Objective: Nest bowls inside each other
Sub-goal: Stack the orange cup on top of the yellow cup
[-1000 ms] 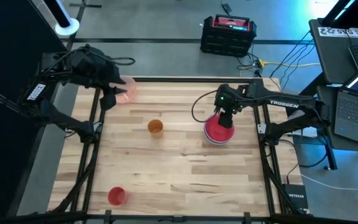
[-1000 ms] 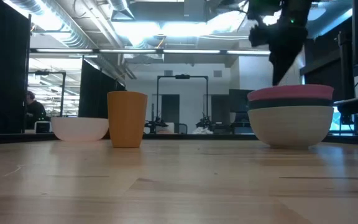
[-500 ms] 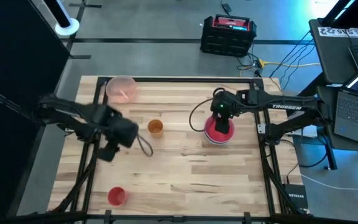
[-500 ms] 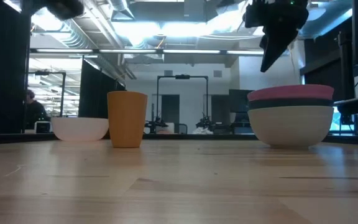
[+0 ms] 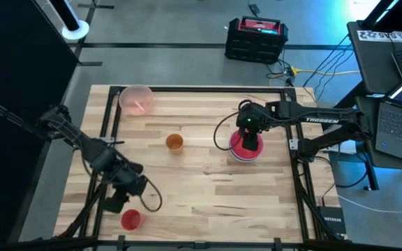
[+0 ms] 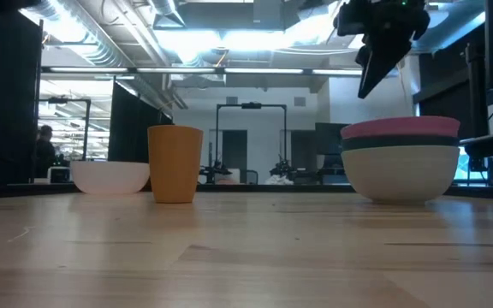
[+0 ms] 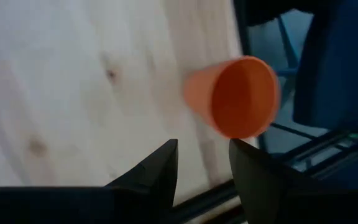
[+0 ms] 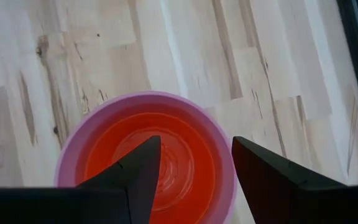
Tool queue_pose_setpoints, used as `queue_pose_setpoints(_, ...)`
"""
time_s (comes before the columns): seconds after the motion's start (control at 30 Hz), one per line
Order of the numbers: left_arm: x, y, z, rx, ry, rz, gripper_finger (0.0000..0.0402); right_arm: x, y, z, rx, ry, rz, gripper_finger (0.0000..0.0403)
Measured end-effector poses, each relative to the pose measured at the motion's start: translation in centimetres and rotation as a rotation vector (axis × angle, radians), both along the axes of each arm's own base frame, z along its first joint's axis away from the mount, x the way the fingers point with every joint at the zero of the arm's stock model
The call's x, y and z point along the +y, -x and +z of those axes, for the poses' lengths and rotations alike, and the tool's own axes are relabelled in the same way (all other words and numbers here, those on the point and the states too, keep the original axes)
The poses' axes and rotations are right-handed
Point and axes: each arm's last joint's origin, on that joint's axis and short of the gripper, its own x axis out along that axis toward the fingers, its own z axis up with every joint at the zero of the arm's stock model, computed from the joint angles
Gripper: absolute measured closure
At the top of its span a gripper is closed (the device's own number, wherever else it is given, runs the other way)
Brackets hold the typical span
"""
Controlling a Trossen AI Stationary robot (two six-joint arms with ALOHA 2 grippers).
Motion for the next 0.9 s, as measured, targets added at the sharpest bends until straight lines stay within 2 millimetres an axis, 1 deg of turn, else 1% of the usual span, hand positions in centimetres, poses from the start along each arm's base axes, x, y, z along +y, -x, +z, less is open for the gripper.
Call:
queue_pose_setpoints(0.13,-1.5,0.1,-1.0,0.052,-0.009,0.0,0.027,0.0,0.0,0.0,-0.004,0.002,0.0,0.0217)
queue_pose_setpoints(0.27,-2.6,-0.5,-2.0,0.069,-0.012,0.002,0.027,0.0,0.0,0.0,-0.005,0.002,0.0,0.0217)
queue_pose_setpoints(0.9,-5.0,-2.5,-6.2,0.121,-0.064,-0.027,0.027,0.0,0.0,0.0,0.0,0.001,0.001,0.0217)
